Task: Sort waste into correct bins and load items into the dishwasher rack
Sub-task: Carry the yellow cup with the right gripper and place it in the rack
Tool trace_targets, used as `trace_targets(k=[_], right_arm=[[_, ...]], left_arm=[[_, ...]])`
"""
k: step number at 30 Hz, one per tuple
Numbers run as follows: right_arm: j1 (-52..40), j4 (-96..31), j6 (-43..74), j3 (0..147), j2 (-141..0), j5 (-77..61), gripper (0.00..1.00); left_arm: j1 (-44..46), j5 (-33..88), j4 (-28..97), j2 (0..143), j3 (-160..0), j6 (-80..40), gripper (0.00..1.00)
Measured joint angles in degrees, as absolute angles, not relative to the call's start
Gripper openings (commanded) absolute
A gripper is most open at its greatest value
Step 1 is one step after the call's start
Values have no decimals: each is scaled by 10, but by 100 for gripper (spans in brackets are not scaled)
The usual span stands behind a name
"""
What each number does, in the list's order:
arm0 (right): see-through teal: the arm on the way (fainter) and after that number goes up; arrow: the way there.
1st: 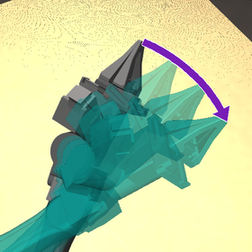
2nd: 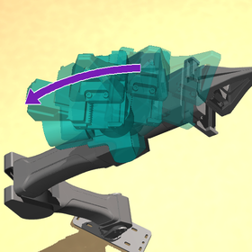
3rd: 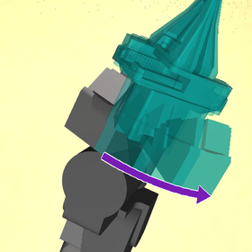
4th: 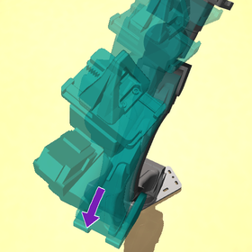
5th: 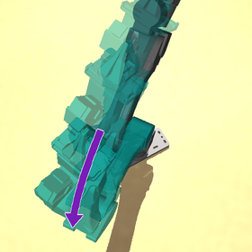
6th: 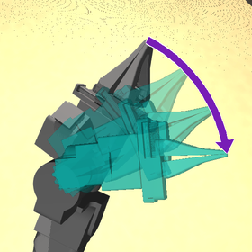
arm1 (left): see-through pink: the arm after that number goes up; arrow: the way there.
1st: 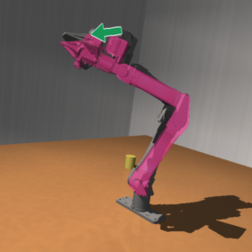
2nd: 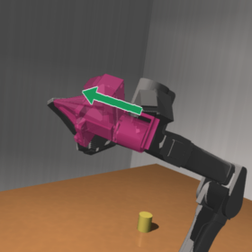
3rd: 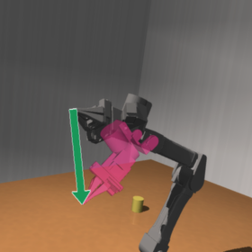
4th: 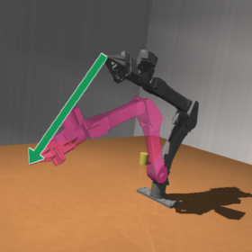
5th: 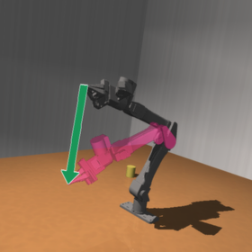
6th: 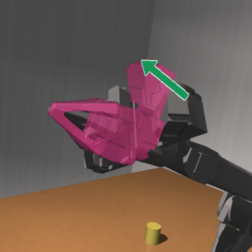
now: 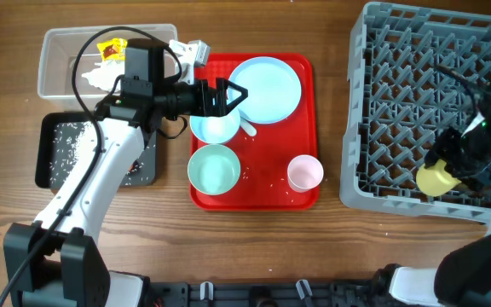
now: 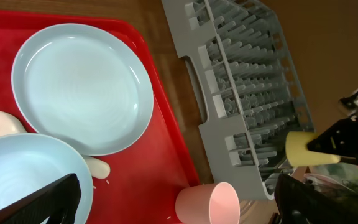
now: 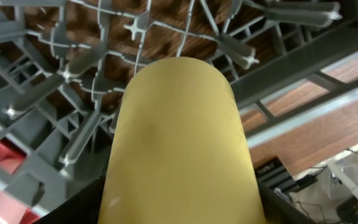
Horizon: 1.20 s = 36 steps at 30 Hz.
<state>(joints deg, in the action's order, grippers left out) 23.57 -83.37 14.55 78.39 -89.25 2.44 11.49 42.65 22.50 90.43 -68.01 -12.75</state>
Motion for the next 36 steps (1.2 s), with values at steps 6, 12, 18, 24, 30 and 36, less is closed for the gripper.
trace_targets(k=[6, 12, 18, 24, 30, 36], right_arm=[[236, -813, 150, 762, -900, 25, 57], [236, -812, 152, 762, -924, 25, 89], [236, -790, 152, 762, -924, 19, 94], [236, -779, 101, 839, -925, -97, 92], [194, -724, 49, 887, -871, -237, 93], [84, -708, 11, 887, -868, -231, 96]], left_arm=[[115, 427, 225, 904, -680, -128, 100], [115, 427, 225, 904, -680, -128, 100], [115, 427, 225, 904, -680, -128, 100], [115, 427, 225, 904, -680, -128, 100], [115, 427, 225, 904, -680, -128, 100], [115, 427, 235, 905, -680, -128, 100]])
